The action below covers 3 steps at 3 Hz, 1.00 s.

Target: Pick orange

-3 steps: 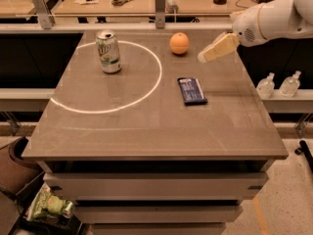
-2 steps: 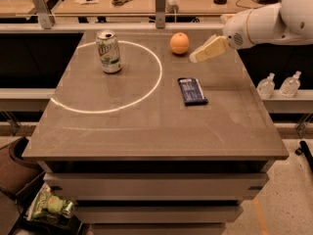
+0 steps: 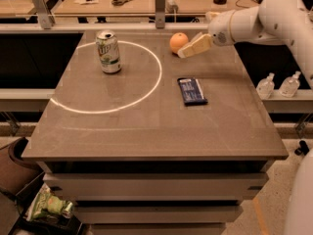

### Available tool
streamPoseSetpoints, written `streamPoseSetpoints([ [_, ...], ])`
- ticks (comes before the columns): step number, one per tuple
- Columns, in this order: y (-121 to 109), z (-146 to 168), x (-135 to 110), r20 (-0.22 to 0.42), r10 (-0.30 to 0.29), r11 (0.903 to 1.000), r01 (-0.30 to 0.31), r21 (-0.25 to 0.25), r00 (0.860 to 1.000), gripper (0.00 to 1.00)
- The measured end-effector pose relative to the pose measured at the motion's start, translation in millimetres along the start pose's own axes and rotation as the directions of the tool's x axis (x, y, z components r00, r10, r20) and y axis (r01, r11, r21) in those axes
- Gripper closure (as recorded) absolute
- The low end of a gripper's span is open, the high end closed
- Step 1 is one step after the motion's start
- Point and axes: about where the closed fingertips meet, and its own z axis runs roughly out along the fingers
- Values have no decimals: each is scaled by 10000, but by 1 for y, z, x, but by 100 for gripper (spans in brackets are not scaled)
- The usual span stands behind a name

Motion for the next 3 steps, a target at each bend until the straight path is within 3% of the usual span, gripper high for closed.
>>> streamPoseSetpoints([
  [3, -5, 48, 11, 430, 755, 9966, -739, -372, 9962, 0],
])
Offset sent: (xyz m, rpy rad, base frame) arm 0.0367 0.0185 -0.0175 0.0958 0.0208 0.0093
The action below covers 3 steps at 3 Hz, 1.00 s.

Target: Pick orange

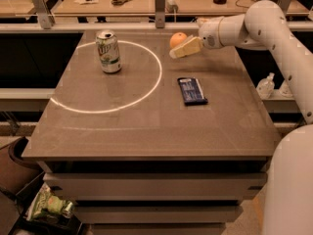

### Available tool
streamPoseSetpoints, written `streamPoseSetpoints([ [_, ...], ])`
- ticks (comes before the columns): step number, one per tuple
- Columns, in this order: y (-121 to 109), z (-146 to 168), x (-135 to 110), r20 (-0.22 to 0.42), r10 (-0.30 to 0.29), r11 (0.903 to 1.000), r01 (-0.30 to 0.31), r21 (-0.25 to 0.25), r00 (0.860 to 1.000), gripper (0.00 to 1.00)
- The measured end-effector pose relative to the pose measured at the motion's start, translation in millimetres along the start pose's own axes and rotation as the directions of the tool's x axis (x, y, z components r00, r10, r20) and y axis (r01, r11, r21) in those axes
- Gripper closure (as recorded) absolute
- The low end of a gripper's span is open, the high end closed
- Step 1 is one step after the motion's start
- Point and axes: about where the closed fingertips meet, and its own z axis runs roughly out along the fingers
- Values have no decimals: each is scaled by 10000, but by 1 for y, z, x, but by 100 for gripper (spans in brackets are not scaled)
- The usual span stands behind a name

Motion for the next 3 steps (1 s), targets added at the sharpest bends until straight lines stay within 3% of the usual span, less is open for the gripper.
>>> streamPoseSetpoints([
  [3, -1, 27, 22, -191, 814, 9964, -818, -206, 9965, 0],
])
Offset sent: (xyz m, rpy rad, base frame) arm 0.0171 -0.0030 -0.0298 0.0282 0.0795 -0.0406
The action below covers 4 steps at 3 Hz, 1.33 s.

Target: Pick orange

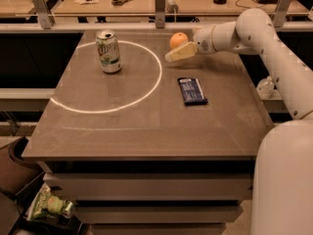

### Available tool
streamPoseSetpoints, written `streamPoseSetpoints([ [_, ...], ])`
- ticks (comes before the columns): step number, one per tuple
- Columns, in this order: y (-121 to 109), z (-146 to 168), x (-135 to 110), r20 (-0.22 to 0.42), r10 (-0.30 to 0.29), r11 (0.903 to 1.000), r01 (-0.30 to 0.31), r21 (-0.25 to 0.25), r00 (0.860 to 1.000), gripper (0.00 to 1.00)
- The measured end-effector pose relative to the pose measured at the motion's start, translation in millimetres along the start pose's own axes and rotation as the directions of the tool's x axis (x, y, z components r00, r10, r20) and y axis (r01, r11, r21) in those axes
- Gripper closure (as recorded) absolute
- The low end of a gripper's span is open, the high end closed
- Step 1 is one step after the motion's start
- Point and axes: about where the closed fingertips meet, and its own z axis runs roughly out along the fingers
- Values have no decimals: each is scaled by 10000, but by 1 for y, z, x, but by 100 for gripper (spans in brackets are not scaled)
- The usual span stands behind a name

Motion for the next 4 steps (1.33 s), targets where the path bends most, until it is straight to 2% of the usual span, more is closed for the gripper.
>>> streamPoseSetpoints([
  [1, 8, 16, 3, 34, 197, 9993, -196, -333, 9998, 18],
  [4, 14, 26, 4, 5, 213, 9986, -213, -490, 9998, 88],
])
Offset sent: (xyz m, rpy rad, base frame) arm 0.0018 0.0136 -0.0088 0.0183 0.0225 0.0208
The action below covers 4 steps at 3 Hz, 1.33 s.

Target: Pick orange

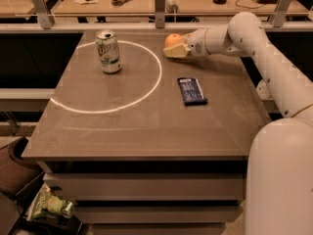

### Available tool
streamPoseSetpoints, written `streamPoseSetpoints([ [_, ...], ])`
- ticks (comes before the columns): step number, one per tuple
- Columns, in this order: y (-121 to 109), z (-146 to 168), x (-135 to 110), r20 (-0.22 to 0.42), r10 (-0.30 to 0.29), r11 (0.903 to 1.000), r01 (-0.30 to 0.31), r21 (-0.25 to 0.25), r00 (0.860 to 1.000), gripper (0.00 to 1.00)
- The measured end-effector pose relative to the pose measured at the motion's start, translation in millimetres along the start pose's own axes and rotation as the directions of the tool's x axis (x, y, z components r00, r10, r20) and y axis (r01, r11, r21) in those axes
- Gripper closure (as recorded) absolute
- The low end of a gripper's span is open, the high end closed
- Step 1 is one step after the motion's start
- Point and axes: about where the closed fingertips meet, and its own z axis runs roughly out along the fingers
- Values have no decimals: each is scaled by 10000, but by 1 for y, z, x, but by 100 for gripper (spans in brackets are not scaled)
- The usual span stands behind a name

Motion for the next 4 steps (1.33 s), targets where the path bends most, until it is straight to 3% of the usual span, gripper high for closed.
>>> streamPoseSetpoints([
  [1, 2, 3, 1, -8, 7, 10000, -7, -48, 10000, 100],
  [4, 2, 3, 1, -6, 6, 10000, -6, -51, 10000, 100],
])
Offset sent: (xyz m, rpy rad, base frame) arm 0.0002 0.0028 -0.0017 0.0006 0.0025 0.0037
